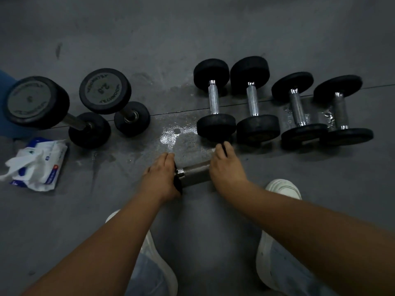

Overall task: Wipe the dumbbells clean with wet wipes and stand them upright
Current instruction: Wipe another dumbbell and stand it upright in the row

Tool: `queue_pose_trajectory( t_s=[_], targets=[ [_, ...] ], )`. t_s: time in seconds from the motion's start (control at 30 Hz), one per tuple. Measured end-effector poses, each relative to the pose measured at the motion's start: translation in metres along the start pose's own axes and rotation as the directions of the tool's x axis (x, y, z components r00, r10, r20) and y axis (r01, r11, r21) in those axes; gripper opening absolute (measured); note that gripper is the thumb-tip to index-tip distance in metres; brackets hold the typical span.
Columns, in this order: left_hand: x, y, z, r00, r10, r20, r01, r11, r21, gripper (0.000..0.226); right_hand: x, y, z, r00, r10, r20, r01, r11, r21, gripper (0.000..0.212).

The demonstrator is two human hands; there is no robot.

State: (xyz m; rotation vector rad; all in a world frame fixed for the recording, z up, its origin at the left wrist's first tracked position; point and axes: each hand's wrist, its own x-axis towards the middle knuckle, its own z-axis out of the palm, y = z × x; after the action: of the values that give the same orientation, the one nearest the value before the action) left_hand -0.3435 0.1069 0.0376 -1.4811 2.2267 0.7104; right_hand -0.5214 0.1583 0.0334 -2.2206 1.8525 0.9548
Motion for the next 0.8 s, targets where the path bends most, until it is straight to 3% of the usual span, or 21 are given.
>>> queue_pose_trajectory(
  t_s=[0.07, 0.2, 0.4, 0.53, 0.6, 0.7, 0.8],
  targets=[
    [0.000, 0.000, 0.000, 1.000, -0.005, 0.011, 0.004, 1.000, 0.004, 0.121, -0.006, -0.004, 0.004, 1.000, -0.001, 0.014, 0.001, 0.999, -0.036, 0.049],
    [0.003, -0.001, -0.004, 0.999, -0.001, 0.034, 0.002, 1.000, -0.022, 0.120, -0.004, -0.007, -0.006, 0.996, 0.035, -0.081, -0.026, 0.994, 0.110, 0.048],
    [0.011, -0.004, -0.015, 0.996, 0.026, 0.085, -0.024, 1.000, -0.019, 0.119, -0.002, -0.008, 0.006, 0.996, 0.079, -0.032, -0.076, 0.994, 0.077, 0.045],
    [0.014, -0.006, -0.017, 0.994, 0.054, 0.090, -0.058, 0.997, 0.045, 0.120, 0.003, 0.007, -0.007, 0.986, 0.014, -0.168, 0.023, 0.977, 0.213, 0.019],
    [0.016, -0.008, -0.018, 0.994, 0.059, 0.088, -0.064, 0.996, 0.060, 0.121, 0.000, 0.018, -0.004, 0.980, 0.007, -0.197, 0.037, 0.975, 0.219, 0.017],
    [0.020, -0.009, -0.022, 0.993, 0.061, 0.103, -0.070, 0.994, 0.081, 0.119, -0.008, 0.008, -0.002, 0.991, 0.047, -0.126, -0.028, 0.988, 0.154, 0.030],
    [0.020, -0.009, -0.021, 0.992, 0.062, 0.107, -0.071, 0.993, 0.092, 0.120, -0.003, -0.009, -0.020, 0.999, 0.047, -0.003, -0.045, 0.975, 0.217, 0.030]
  ],
)
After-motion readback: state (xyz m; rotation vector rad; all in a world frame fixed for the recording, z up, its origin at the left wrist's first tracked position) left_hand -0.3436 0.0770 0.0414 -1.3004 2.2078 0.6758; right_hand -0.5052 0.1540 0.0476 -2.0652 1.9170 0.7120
